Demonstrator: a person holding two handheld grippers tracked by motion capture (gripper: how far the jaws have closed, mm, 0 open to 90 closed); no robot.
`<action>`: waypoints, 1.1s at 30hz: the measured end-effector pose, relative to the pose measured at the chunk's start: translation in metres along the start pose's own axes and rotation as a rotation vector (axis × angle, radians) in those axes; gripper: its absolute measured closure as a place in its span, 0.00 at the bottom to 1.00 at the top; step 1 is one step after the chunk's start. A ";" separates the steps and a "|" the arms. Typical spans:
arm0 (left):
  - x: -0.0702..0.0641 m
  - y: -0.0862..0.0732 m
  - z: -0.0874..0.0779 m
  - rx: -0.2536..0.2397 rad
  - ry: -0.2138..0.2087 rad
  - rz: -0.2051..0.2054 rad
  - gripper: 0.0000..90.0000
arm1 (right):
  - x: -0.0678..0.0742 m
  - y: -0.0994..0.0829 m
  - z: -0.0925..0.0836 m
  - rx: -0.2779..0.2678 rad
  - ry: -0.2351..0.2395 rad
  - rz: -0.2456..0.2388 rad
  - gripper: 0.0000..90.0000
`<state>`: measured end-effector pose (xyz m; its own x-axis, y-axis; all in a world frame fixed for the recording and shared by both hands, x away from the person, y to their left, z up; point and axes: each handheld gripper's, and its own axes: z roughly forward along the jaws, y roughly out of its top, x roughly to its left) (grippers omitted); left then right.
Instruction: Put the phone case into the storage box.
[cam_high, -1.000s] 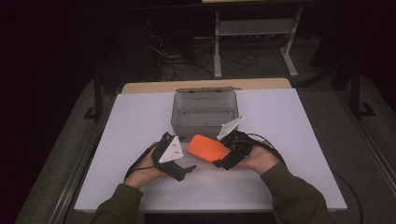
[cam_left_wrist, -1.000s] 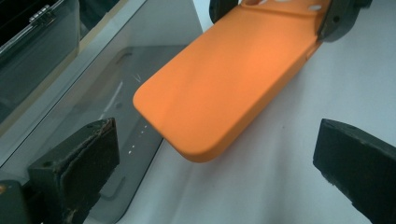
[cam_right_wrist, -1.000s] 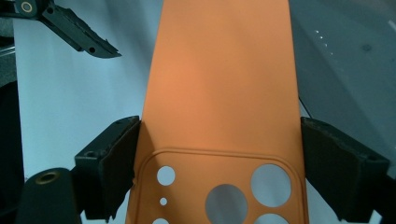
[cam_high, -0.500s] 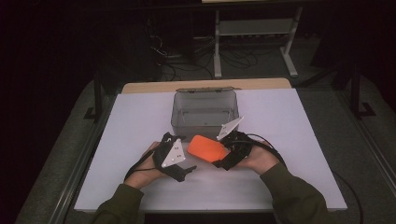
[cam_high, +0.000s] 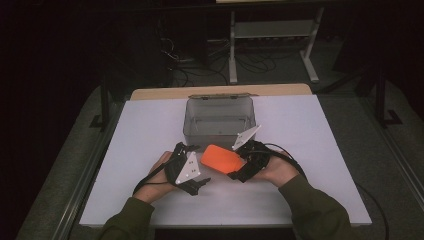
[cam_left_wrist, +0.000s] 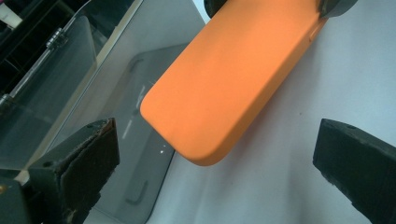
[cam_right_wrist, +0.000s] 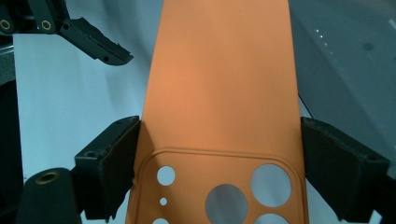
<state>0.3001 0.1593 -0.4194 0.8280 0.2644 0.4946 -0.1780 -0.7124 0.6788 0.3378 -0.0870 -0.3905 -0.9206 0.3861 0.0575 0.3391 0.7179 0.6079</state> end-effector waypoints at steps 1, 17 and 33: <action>0.000 0.000 0.000 0.001 0.002 0.003 0.00 | 0.000 0.000 0.000 0.001 0.000 0.000 0.16; -0.005 0.001 0.002 0.010 0.040 0.072 0.00 | 0.000 0.000 0.000 0.000 0.000 0.003 0.16; -0.009 0.002 0.004 0.026 0.078 0.145 0.00 | 0.000 0.000 0.001 0.003 0.000 -0.001 0.16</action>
<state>0.2944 0.1528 -0.4254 0.7508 0.2068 0.6274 -0.2775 -0.7631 0.5836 0.3376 -0.0863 -0.3911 -0.9210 0.3854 0.0570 0.3388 0.7199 0.6058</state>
